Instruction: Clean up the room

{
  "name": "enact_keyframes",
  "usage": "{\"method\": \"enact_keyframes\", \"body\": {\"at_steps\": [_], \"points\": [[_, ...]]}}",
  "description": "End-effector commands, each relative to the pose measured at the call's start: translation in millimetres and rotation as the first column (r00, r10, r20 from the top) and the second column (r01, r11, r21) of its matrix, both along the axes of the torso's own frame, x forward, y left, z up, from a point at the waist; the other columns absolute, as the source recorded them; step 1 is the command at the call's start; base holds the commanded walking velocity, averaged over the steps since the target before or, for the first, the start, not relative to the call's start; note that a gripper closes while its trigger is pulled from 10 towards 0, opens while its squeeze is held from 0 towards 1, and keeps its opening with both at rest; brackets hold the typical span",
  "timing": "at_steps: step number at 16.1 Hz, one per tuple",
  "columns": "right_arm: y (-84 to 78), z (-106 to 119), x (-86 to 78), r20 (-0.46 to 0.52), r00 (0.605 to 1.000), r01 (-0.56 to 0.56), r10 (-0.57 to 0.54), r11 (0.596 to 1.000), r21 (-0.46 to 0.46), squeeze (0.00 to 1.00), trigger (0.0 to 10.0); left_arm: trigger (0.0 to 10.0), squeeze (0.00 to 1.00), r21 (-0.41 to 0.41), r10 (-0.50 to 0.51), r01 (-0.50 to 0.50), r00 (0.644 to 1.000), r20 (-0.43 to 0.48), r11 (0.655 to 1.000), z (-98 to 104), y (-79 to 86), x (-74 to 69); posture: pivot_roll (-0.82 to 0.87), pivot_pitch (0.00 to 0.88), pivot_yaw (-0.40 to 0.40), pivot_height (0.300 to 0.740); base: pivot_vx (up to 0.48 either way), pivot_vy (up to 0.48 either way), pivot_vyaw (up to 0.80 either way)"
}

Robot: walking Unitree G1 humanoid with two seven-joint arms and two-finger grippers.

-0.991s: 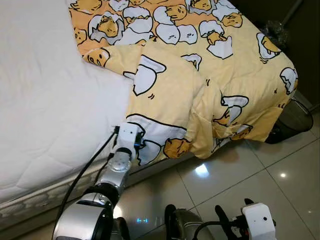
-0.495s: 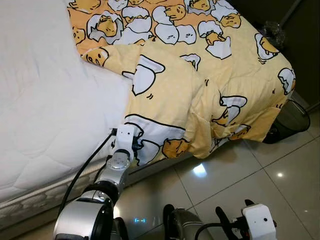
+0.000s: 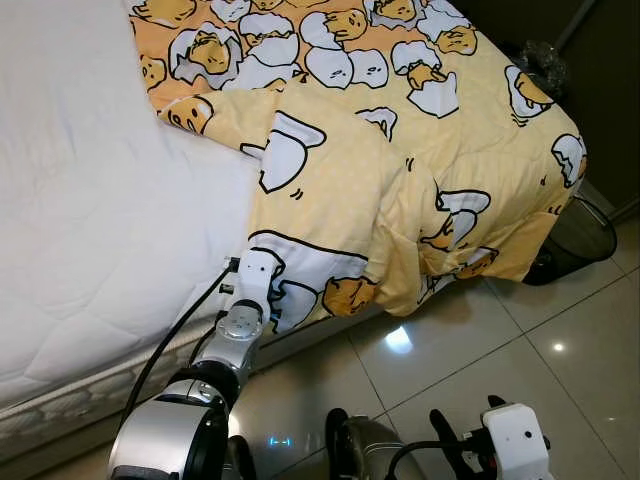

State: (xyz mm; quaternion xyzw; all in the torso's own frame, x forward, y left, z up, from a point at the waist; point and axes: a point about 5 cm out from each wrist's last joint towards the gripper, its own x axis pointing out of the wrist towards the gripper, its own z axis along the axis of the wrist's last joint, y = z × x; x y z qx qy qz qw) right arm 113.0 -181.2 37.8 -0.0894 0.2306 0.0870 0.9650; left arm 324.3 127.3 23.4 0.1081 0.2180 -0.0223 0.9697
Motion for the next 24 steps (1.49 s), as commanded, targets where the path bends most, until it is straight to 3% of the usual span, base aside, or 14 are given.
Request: {"method": "enact_keyframes", "body": {"at_steps": [1,6,8,10,12,13,16,21,24], "points": [[-4.3,-4,-1.1,-0.017,1.000,0.025,-0.025,1.000,-0.007,0.00,10.0,0.0,0.00,0.013,-0.045,0.046,0.998,-0.053,0.999,-13,-4.5,-10.9,-0.29,0.197,-0.069,0.740,0.000,0.000,0.00],[2.8,-12,12.1,-0.008,1.000,0.018,-0.018,1.000,0.014,0.00,10.0,0.0,0.00,0.030,-0.063,0.065,0.996,-0.058,0.997,-17,2.1,-14.8,-0.24,0.143,-0.058,0.740,0.000,0.000,0.00],[6.7,-15,23.9,0.008,1.000,0.000,0.000,1.000,0.021,0.00,10.0,0.0,0.00,0.008,-0.051,0.051,0.997,-0.058,0.999,-17,4.9,-15.4,-0.22,0.091,-0.052,0.740,0.000,0.000,0.00],[4.1,-13,46.3,0.044,0.998,0.030,-0.032,0.998,0.048,0.00,10.0,0.0,0.00,-0.065,-0.062,0.059,0.997,-0.039,0.996,-14,2.6,-13.0,-0.20,0.038,-0.044,0.740,0.000,0.000,0.00],[3.9,-13,52.9,0.053,0.998,0.037,-0.040,0.998,0.055,0.00,10.0,0.0,0.00,-0.067,-0.084,0.082,0.996,-0.034,0.994,-12,-0.3,-11.8,-0.19,0.015,-0.038,0.740,0.000,0.000,0.00],[4.7,-13,60.9,0.068,0.997,0.033,-0.036,0.998,0.056,0.00,10.0,10.0,0.00,-0.076,-0.105,0.101,0.993,-0.047,0.992,-12,-3.8,-11.4,-0.18,0.000,-0.028,0.740,0.000,0.000,0.00],[11.0,-16,83.8,0.107,0.994,0.020,-0.026,0.998,0.062,0.00,10.0,10.0,0.00,-0.120,-0.206,0.204,0.979,-0.001,0.972,-9,-19.4,-12.4,-0.15,0.000,-0.012,0.740,0.000,0.000,0.00],[14.9,-21,81.9,0.092,0.996,-0.022,0.016,0.998,0.061,0.00,10.0,10.0,0.00,-0.120,-0.215,0.212,0.977,-0.007,0.970,-16,-25.0,-20.3,-0.14,0.000,-0.027,0.740,-0.480,0.000,0.00],[14.1,-27,76.4,0.074,0.997,-0.043,0.039,0.998,0.053,0.00,10.0,10.0,0.00,-0.153,-0.283,0.275,0.959,-0.027,0.949,-21,-39.5,-28.7,-0.14,0.000,-0.031,0.740,-0.160,0.000,0.00]]}}
